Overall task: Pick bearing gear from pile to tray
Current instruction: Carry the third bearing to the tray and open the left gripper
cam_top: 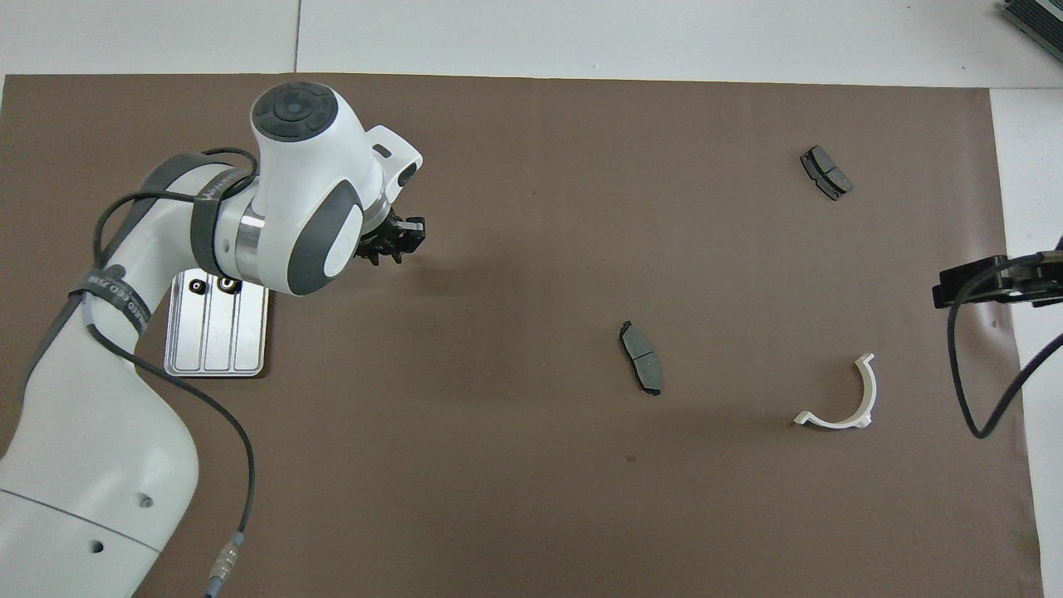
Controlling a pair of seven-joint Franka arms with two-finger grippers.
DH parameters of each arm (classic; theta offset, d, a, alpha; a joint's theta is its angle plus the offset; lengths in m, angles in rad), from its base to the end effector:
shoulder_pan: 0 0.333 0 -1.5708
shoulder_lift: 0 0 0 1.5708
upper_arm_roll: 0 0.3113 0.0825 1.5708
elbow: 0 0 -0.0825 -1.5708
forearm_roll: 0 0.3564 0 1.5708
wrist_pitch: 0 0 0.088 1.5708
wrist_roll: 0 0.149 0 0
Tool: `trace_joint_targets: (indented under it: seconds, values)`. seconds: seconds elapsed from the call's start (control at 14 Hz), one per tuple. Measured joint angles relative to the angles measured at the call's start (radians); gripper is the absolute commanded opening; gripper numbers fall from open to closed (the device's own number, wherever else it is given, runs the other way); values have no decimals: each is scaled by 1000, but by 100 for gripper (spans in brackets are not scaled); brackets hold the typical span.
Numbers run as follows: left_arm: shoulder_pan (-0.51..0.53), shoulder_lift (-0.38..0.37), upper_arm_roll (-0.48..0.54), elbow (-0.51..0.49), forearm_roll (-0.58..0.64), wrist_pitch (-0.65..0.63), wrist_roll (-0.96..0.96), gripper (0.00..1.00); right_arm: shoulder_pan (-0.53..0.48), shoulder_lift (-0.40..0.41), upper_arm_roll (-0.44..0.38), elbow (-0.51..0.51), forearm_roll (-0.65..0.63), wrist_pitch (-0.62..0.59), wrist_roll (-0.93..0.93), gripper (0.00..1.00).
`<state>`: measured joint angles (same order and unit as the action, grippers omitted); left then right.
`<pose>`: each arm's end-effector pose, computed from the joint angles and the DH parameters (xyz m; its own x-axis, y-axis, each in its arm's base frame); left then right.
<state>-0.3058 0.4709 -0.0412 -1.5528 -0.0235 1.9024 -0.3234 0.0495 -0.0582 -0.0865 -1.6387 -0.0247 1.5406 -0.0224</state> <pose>0.6026 -0.2177 0.3330 0.9918 -0.0111 -0.1272 -0.0113 -0.9999 -0.0007 0.5030 -0.0235 0.5751 0.9991 -0.0150 -0.0405 -0.0142 -0.9997 0.0188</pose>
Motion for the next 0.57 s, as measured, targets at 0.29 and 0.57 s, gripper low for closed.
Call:
trace_joint_targets:
  seconds: [0.29,0.57]
  values:
    - [189,-132,3,-203,-1,34,356,0,-15,0,-2,0,6,-1,0,100]
    - [294,-238,3,-382,-1,110,566,0,-15,0,-2,0,11,-2,0,100]
